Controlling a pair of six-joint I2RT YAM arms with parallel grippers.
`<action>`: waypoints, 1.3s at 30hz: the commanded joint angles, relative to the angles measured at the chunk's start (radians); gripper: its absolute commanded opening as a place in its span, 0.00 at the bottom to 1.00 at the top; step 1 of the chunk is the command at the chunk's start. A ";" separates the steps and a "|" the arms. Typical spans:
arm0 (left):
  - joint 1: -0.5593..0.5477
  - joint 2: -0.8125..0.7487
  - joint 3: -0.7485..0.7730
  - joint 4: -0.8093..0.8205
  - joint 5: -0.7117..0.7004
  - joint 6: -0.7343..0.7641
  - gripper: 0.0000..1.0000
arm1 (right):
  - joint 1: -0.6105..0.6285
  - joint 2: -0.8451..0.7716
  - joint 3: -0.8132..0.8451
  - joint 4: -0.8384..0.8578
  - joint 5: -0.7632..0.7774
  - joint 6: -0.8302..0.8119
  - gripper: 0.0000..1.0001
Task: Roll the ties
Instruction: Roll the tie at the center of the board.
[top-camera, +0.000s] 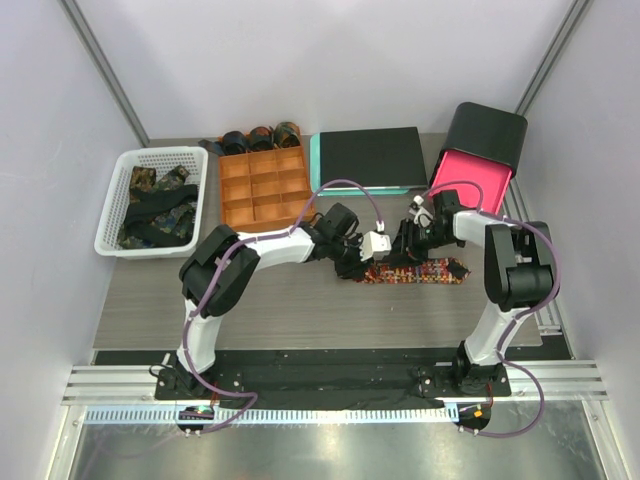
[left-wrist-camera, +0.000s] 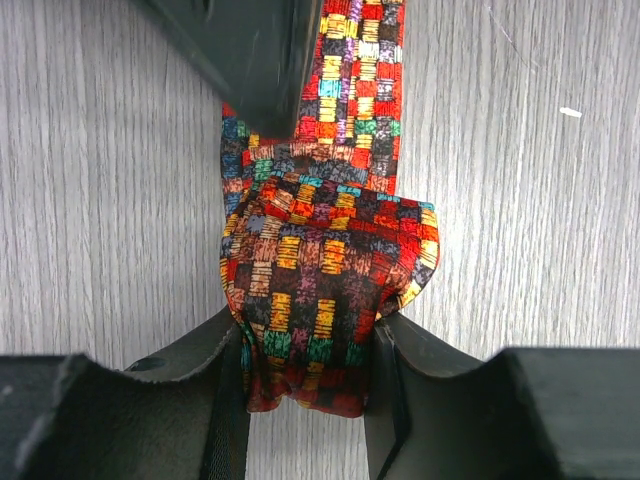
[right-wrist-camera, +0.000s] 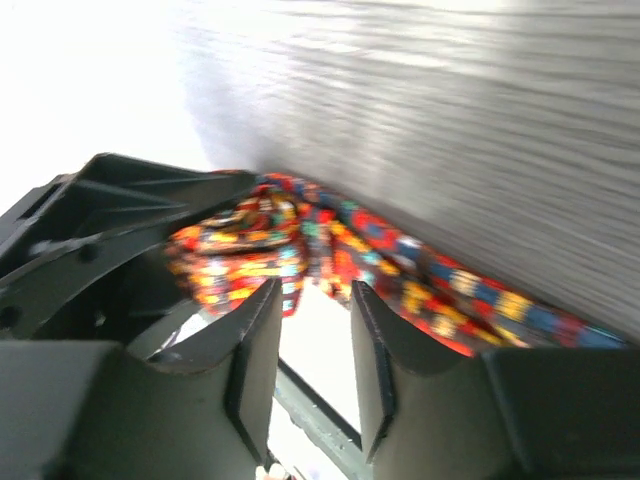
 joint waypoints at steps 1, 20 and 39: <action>0.006 -0.015 -0.020 -0.048 -0.078 -0.030 0.22 | 0.000 0.006 -0.016 -0.039 0.107 -0.029 0.37; 0.015 -0.060 -0.079 -0.087 -0.213 -0.030 0.27 | 0.003 0.139 0.085 -0.107 0.235 -0.137 0.28; 0.015 -0.037 -0.063 -0.105 -0.200 -0.019 0.34 | 0.155 0.000 0.008 0.128 -0.039 0.179 0.50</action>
